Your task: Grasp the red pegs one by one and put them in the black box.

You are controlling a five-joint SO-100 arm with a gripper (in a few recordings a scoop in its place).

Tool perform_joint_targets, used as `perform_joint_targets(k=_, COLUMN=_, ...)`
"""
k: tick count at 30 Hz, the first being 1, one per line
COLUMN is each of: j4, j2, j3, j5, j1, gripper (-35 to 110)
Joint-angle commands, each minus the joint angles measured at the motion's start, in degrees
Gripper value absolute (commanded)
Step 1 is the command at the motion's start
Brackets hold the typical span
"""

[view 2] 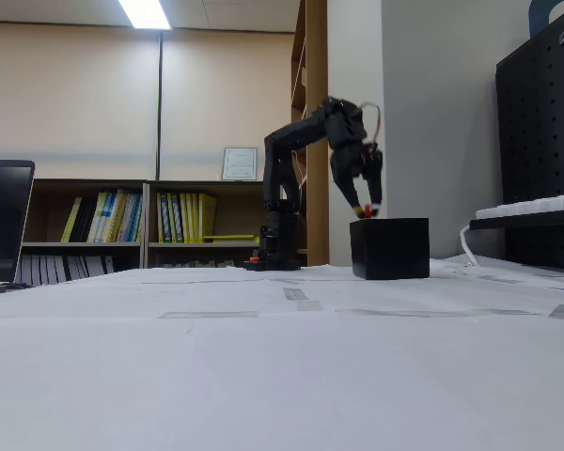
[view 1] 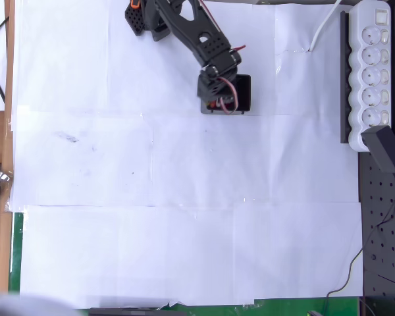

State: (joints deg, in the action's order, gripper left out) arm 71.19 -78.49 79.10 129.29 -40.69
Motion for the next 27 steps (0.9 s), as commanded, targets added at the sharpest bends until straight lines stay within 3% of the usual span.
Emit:
perform_joint_targets(k=1, j4=-3.4, j2=3.3, j3=-0.9, j5=1.7, j1=-3.3, gripper=0)
perform_joint_targets(k=6, j4=-4.5, j2=1.9, j3=-0.9, j5=2.5, j1=-4.3, gripper=0)
perform_joint_targets(k=12, j4=-3.1, j2=2.0, j3=-1.2, j5=2.0, j1=-1.7, gripper=18)
perform_joint_targets(k=18, j4=7.6, j2=21.2, j3=9.8, j5=-3.1, j1=8.4, gripper=18)
perform_joint_targets(k=20, j4=4.2, j2=31.6, j3=1.7, j5=-10.3, j1=21.3, gripper=18)
perform_joint_targets(k=23, j4=-6.9, j2=46.9, j3=-23.6, j5=-20.0, j1=35.7, gripper=13)
perform_joint_targets(k=25, j4=-9.0, j2=62.1, j3=-43.4, j5=-27.2, j1=41.9, gripper=2)
perform_joint_targets(k=27, j4=-10.1, j2=71.5, j3=-55.7, j5=-29.6, j1=43.3, gripper=0)
